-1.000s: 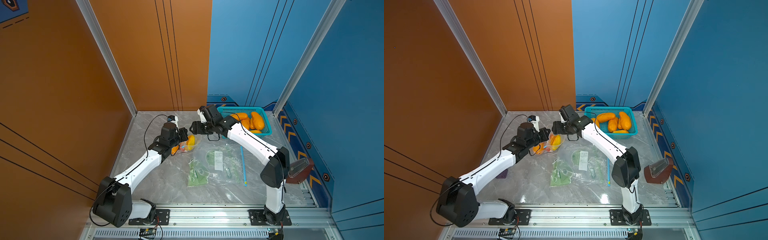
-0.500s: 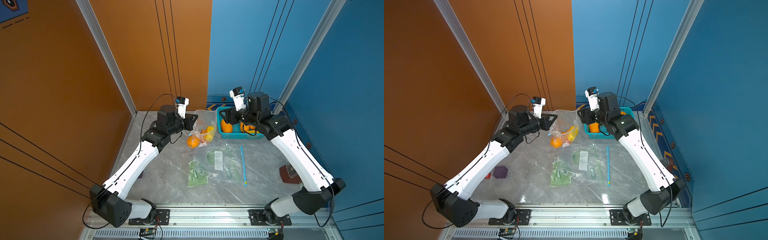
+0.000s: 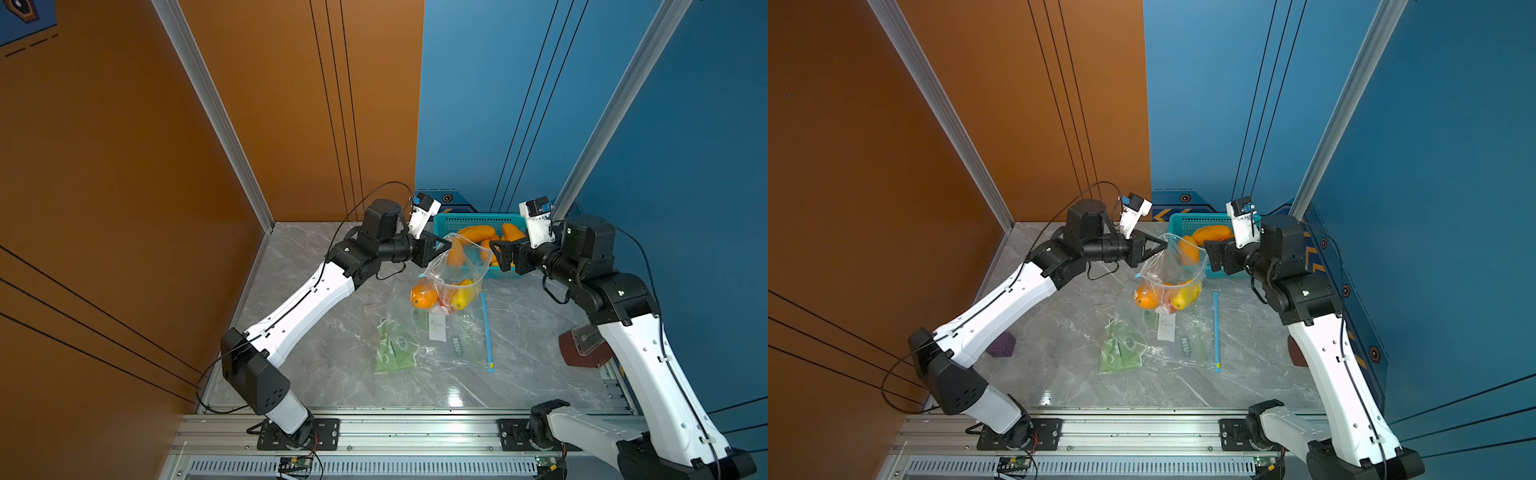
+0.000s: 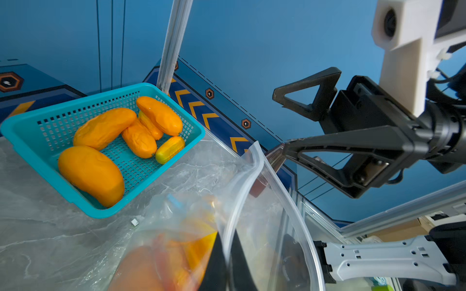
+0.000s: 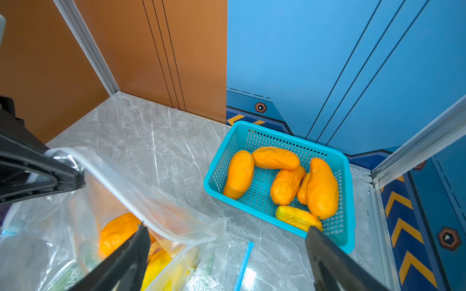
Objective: Place the mango in a zip-top bag and seal the zipper
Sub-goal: Adjust the zipper food storage bag in the zipper food storage bag.
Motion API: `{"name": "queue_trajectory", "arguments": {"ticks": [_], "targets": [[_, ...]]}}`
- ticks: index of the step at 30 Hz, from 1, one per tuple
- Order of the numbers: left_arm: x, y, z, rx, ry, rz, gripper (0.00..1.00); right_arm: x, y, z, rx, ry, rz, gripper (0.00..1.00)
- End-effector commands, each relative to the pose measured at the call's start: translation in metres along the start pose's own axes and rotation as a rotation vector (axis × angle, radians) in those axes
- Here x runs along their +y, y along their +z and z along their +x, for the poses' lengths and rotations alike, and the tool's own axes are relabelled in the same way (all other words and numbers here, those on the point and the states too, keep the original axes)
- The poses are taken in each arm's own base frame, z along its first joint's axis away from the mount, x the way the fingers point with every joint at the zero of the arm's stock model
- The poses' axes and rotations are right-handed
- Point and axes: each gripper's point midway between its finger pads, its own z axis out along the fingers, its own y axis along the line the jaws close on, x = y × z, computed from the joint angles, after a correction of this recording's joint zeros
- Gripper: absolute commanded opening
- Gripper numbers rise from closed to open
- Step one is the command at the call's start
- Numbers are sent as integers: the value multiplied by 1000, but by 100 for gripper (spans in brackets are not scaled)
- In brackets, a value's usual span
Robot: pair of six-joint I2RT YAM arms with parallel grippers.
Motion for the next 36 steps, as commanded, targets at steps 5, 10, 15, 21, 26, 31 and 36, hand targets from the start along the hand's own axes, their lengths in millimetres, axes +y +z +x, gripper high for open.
{"name": "queue_trajectory", "arguments": {"ticks": [5,10,15,21,26,31,36], "targets": [[-6,17,45,192,33,142,0,20,-8,47,41,-146,-164,92],[16,5,63,246,71,110,0,46,-13,55,30,-217,-326,90],[45,-1,72,257,82,44,0,63,-9,62,111,-172,-463,88],[78,0,82,295,79,37,0,68,-9,72,138,-244,-408,85],[94,-9,78,285,81,26,0,81,-8,92,21,-515,-367,88],[94,-15,85,298,95,15,0,91,-4,88,-47,-568,-389,90],[92,-18,89,305,108,11,0,107,18,107,96,-641,-468,89]]}}
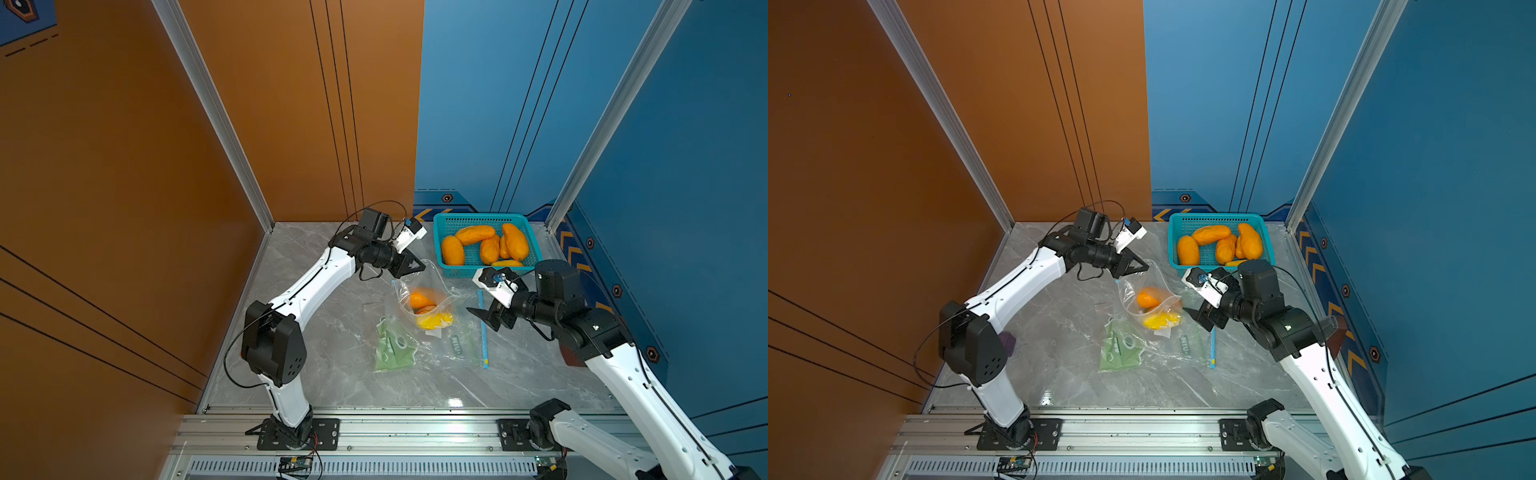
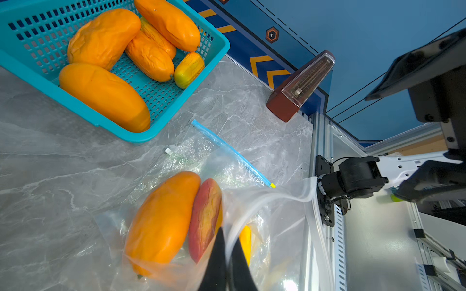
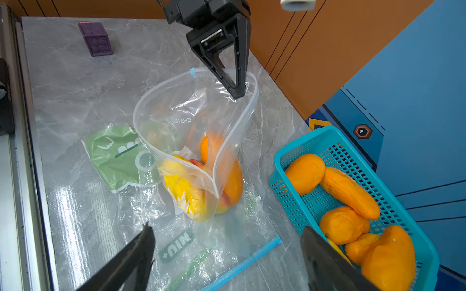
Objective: Place the mango in a zip-top bag and seal the zipper
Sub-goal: Adjust the zipper food storage bag in the zipper food storage bag.
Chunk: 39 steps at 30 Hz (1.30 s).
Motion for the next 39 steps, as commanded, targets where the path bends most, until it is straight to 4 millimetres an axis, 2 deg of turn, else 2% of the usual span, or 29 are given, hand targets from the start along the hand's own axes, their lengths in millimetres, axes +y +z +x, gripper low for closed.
{"name": "queue_trajectory", "arguments": {"ticks": [1,5,8,13,15,18,21,23,27,30,31,34,36,39], "targets": [[-11,-8,2,1,34,10,0,0,16,2,71,-84,-20,89],[-10,-6,3,5,19,13,0,6,30,1,79,-94,-68,87],[-10,-5,3,5,20,16,0,8,43,8,122,-97,-81,85],[-10,-3,3,8,9,22,0,17,61,15,160,-100,-131,74],[-11,-2,2,8,4,25,0,19,68,17,173,-101,-141,65],[-12,-1,2,8,0,30,0,16,78,19,188,-97,-140,41],[-12,1,3,12,-6,35,0,16,85,19,191,-90,-146,38],[-12,1,4,14,-10,37,0,13,87,18,193,-91,-139,30],[-12,1,2,12,-12,37,0,9,88,17,190,-97,-118,2],[-12,-1,2,8,-14,33,0,5,83,15,189,-119,-91,0],[-11,-3,1,4,-17,30,2,4,81,14,186,-129,-82,0],[-6,-16,-4,-20,-32,13,18,-1,70,12,178,-164,-47,0],[-3,-33,-8,-53,-36,1,42,-7,63,10,170,-174,-21,0],[9,-61,-11,-101,-60,-44,55,-15,49,7,143,-170,0,0]]}}
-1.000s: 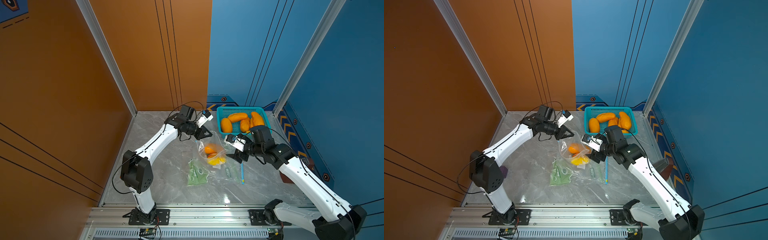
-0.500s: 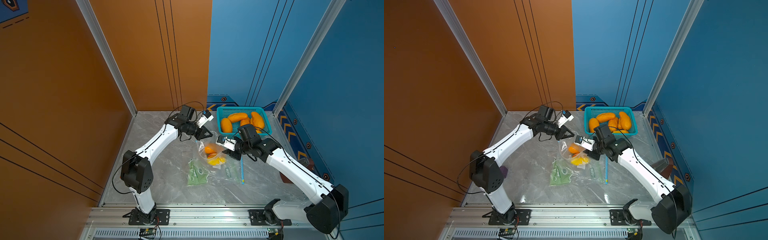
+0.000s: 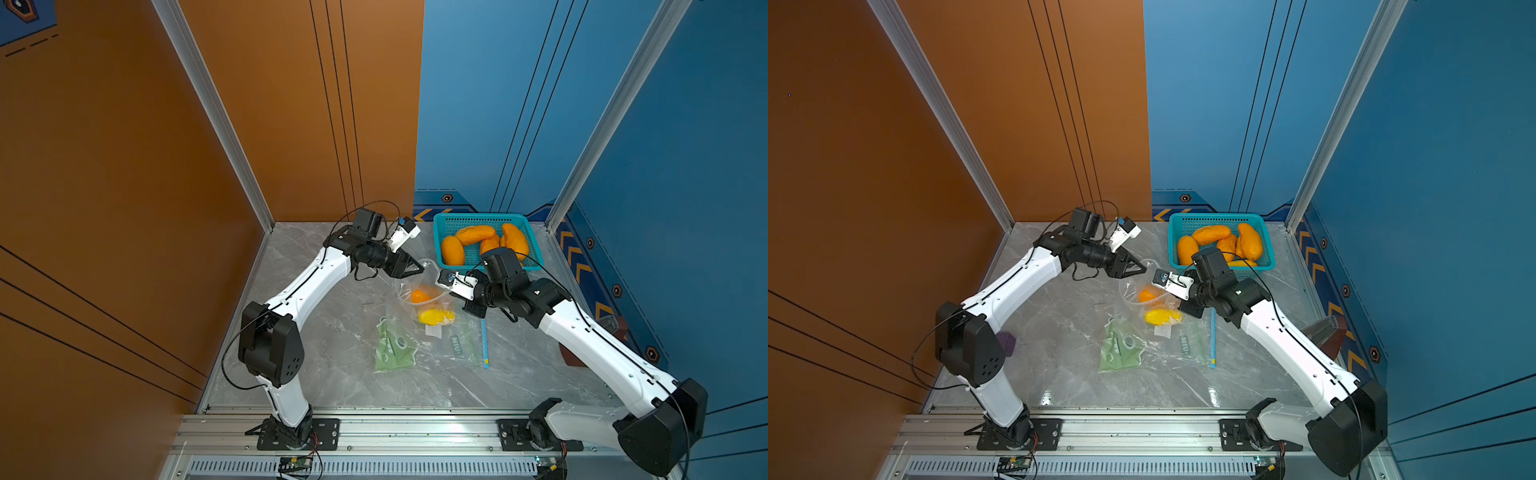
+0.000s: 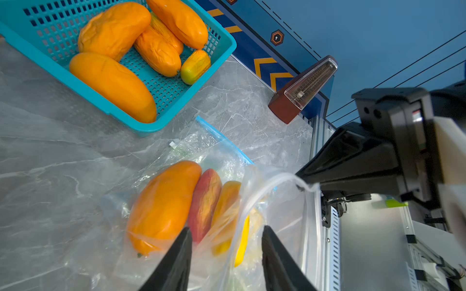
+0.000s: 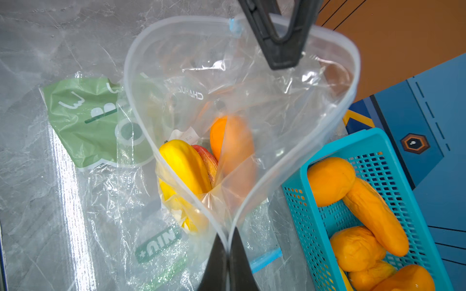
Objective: Place the mango in a zip-top bag and seal the zipper
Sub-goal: Adjust the zipper food storage bag in the zipper food storage bag.
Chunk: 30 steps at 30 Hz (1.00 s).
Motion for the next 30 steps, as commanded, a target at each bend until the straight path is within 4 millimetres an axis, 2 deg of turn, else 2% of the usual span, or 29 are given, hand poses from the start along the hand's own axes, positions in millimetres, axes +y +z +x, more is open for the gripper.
{"name": "queue_trajectory", "arguments": {"ticks": [1,3,7,10,13,17,21,25,28,30], "targets": [[-1,-46,-12,-80,-14,-29,60,-18,-28,-7,-54,-24,72,0],[8,-61,-9,-102,-37,-55,66,-22,-41,-9,-93,-18,71,0],[14,-81,1,-129,-57,-55,66,-32,-64,-15,-133,-17,67,0],[8,-89,9,-141,-35,-33,66,-39,-71,-13,-123,-23,80,0],[0,-93,18,-143,13,-35,77,-43,-74,-13,-130,-16,79,0],[-7,-97,28,-157,64,-29,78,-47,-87,-24,-176,-25,85,0],[-26,-85,28,-180,88,95,77,-51,-101,-35,-247,-34,80,0],[-44,-62,36,-139,209,148,79,-53,-98,-35,-253,-26,65,0],[-41,-50,34,-126,292,120,83,-50,-95,-34,-260,-21,47,0],[-32,-43,29,-128,308,97,90,-48,-95,-34,-262,-18,39,0]]}}
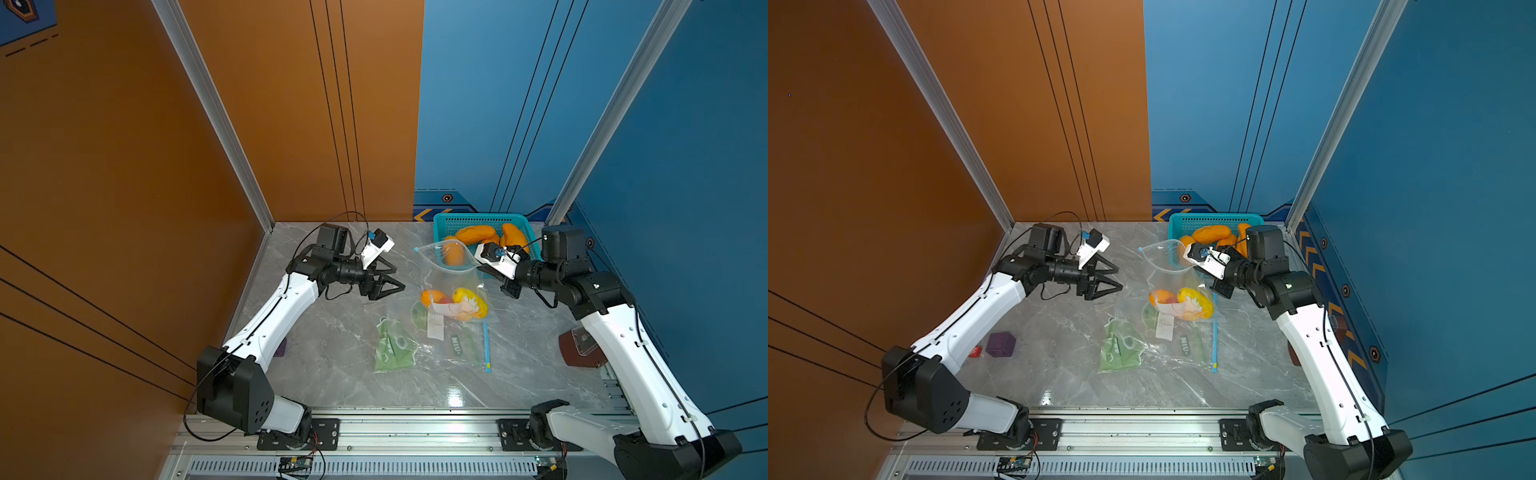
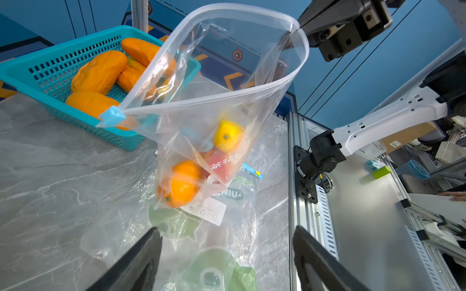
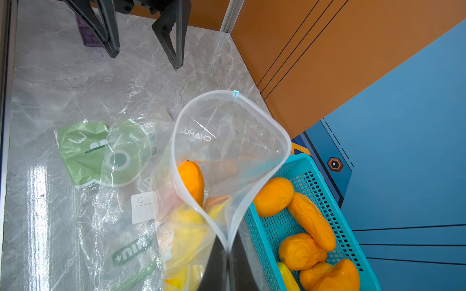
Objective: Place the mango in a zip-top bag and seal the zipper
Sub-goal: Adjust the zipper food storage bag in the zipper food storage bag.
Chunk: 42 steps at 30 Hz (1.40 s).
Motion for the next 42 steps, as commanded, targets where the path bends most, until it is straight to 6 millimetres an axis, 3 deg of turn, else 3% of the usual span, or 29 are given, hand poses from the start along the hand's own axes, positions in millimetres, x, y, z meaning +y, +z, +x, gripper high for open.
{"name": "queue_trajectory", "arguments": {"ticks": [1,3,9,17,22,28,32,38,42], "targets": [[20,10,-2,-4,78,-29,91,6,-3,-7,-36,-4,-36,0],[36,16,-2,6,64,-54,99,9,-2,-6,-35,-3,-40,0],[60,43,-19,1,61,2,98,12,1,2,-21,6,-51,0],[63,61,-55,-57,153,103,98,14,5,5,-19,15,-65,0],[53,72,-56,-56,216,137,98,12,7,7,-13,16,-60,0],[62,87,-59,-55,179,167,99,12,7,5,-17,18,-64,0],[66,93,-63,-58,164,177,88,12,7,7,-12,22,-61,0],[71,94,-70,-71,140,194,46,11,7,8,-7,21,-55,0],[73,94,-77,-78,150,185,34,11,7,10,-3,26,-53,0]]}}
